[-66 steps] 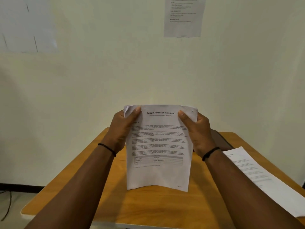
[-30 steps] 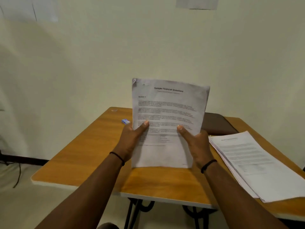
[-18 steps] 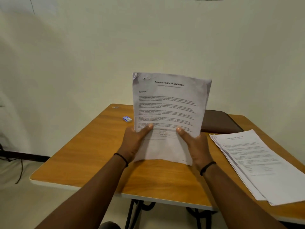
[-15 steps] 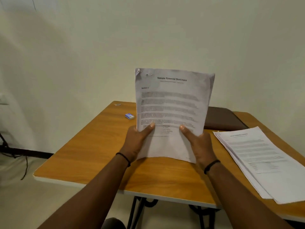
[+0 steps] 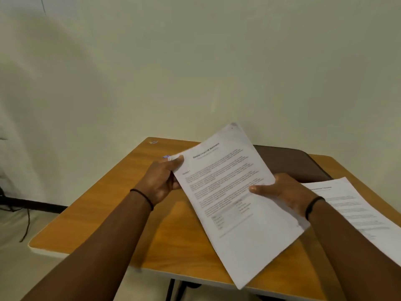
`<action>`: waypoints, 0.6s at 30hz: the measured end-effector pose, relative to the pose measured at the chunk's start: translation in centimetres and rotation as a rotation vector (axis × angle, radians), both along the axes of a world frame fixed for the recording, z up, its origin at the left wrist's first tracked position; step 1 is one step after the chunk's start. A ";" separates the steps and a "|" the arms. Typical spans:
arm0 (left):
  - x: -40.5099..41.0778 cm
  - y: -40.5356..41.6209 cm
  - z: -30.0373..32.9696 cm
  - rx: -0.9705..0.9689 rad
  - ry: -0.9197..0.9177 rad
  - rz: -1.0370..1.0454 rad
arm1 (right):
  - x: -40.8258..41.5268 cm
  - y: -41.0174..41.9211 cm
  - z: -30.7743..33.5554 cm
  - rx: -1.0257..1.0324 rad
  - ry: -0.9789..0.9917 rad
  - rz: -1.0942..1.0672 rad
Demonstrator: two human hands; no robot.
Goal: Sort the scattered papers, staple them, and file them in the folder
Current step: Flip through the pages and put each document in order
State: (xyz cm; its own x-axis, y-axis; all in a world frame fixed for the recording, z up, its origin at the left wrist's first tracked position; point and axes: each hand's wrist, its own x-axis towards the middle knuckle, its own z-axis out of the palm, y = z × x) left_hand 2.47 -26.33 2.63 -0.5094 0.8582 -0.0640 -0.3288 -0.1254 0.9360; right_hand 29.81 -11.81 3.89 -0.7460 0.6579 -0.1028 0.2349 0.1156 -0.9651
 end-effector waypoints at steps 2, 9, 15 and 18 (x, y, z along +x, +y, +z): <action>0.0 0.2 -1.2 -0.034 -0.027 -0.011 | -0.3 1.2 0.0 0.063 -0.086 -0.007; 1.5 2.6 -5.3 -0.201 -0.125 0.183 | -6.6 1.3 -3.1 0.797 -0.186 -0.511; 1.6 2.5 -5.6 -0.235 -0.223 0.181 | -11.9 -7.7 -4.8 1.035 -0.461 -0.017; 1.3 1.9 -5.4 -0.204 -0.205 0.098 | -11.7 -9.1 -5.7 1.193 -0.440 0.015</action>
